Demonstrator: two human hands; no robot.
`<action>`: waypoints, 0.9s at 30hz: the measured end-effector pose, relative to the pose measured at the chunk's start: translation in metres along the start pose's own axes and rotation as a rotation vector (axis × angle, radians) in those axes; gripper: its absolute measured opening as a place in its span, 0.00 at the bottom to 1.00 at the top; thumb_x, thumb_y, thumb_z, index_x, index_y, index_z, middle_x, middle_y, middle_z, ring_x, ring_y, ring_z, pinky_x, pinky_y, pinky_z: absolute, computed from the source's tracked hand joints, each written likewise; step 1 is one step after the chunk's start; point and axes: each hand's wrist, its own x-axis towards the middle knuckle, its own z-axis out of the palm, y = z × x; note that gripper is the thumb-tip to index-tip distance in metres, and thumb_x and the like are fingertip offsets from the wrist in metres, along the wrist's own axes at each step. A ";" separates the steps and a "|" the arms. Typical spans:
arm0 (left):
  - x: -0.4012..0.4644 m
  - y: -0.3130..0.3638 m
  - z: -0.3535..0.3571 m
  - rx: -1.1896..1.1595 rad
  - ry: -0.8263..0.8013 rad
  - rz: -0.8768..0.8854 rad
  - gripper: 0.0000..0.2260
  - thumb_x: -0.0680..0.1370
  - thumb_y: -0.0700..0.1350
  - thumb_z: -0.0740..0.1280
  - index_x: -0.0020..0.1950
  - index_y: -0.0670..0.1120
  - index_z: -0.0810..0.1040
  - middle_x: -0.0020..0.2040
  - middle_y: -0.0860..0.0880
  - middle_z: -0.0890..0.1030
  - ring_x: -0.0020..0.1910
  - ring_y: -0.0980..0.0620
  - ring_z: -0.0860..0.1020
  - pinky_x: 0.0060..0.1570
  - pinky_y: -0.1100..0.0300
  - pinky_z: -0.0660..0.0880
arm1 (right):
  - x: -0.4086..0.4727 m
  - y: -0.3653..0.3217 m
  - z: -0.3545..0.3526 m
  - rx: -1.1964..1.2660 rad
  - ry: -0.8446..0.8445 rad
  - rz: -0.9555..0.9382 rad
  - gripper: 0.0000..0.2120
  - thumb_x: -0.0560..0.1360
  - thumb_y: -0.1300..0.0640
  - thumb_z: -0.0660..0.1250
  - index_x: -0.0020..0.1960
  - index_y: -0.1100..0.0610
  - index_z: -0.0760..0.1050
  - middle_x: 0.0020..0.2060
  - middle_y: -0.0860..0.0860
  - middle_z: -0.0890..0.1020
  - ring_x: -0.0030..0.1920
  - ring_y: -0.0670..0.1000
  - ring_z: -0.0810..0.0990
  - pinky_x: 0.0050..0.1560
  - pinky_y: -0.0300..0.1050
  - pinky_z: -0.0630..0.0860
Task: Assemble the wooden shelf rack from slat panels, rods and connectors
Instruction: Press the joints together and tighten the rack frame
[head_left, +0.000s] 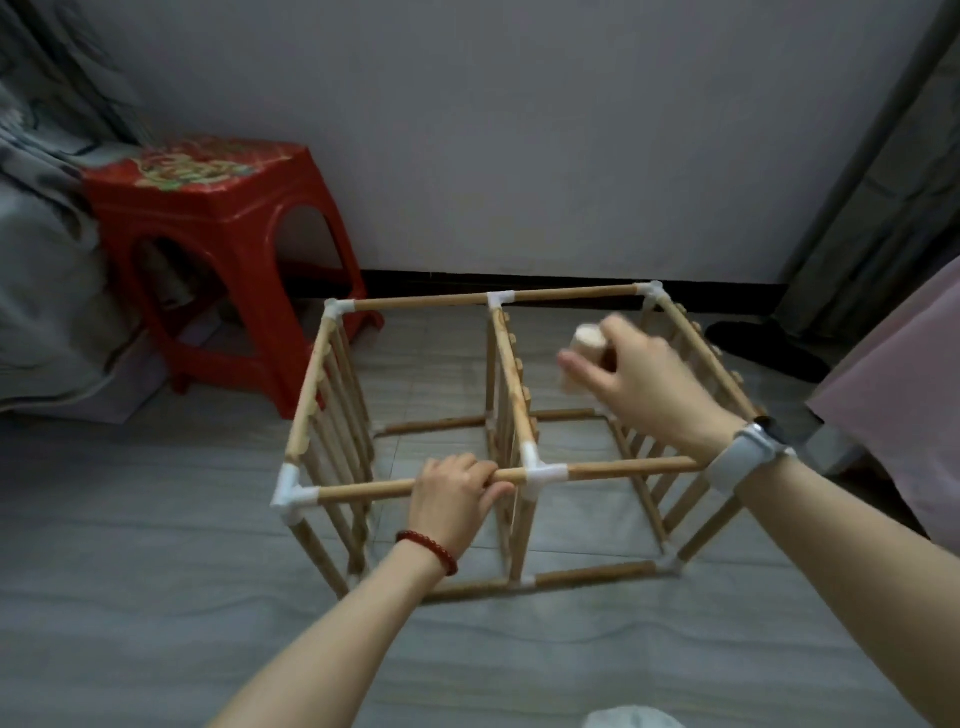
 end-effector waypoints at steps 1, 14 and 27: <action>-0.001 0.006 0.006 -0.039 -0.006 0.018 0.10 0.79 0.53 0.63 0.54 0.50 0.79 0.45 0.52 0.79 0.44 0.54 0.76 0.47 0.61 0.68 | 0.003 -0.005 -0.005 0.131 0.176 -0.071 0.19 0.72 0.30 0.54 0.45 0.45 0.65 0.34 0.43 0.78 0.32 0.41 0.78 0.30 0.37 0.75; -0.007 0.016 0.009 -0.044 0.034 0.075 0.07 0.79 0.46 0.65 0.53 0.46 0.79 0.44 0.50 0.80 0.43 0.53 0.77 0.47 0.64 0.65 | -0.035 0.013 0.030 0.196 0.360 -0.038 0.11 0.77 0.38 0.55 0.48 0.43 0.58 0.32 0.46 0.75 0.31 0.45 0.78 0.26 0.35 0.75; 0.025 0.078 0.026 0.043 0.058 0.227 0.21 0.70 0.50 0.72 0.61 0.45 0.77 0.57 0.46 0.79 0.59 0.46 0.77 0.58 0.44 0.72 | -0.066 0.124 0.010 0.402 0.478 0.652 0.17 0.78 0.45 0.59 0.53 0.60 0.71 0.44 0.52 0.80 0.49 0.54 0.79 0.53 0.52 0.74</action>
